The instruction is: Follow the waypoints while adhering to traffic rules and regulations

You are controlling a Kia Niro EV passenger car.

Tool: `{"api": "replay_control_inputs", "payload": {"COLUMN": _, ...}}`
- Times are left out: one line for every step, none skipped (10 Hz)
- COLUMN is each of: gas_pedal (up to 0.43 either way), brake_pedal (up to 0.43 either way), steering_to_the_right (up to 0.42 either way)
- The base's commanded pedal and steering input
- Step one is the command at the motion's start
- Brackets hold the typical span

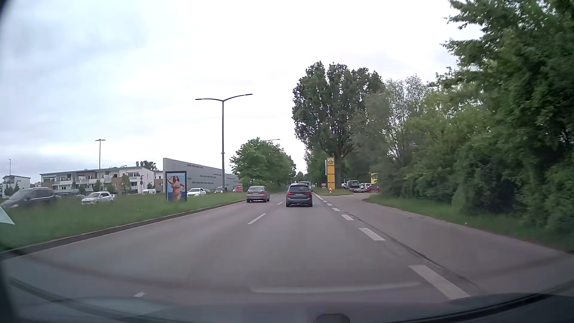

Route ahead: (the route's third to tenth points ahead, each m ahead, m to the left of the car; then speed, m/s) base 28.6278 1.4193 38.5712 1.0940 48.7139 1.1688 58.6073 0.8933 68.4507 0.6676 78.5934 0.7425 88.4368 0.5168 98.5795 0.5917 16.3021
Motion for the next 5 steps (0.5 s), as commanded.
{"api": "replay_control_inputs", "payload": {"gas_pedal": 0.280, "brake_pedal": 0.000, "steering_to_the_right": 0.001}}
{"api": "replay_control_inputs", "payload": {"gas_pedal": 0.280, "brake_pedal": 0.000, "steering_to_the_right": 0.001}}
{"api": "replay_control_inputs", "payload": {"gas_pedal": 0.280, "brake_pedal": 0.000, "steering_to_the_right": 0.001}}
{"api": "replay_control_inputs", "payload": {"gas_pedal": 0.280, "brake_pedal": 0.000, "steering_to_the_right": 0.001}}
{"api": "replay_control_inputs", "payload": {"gas_pedal": 0.280, "brake_pedal": 0.000, "steering_to_the_right": 0.001}}
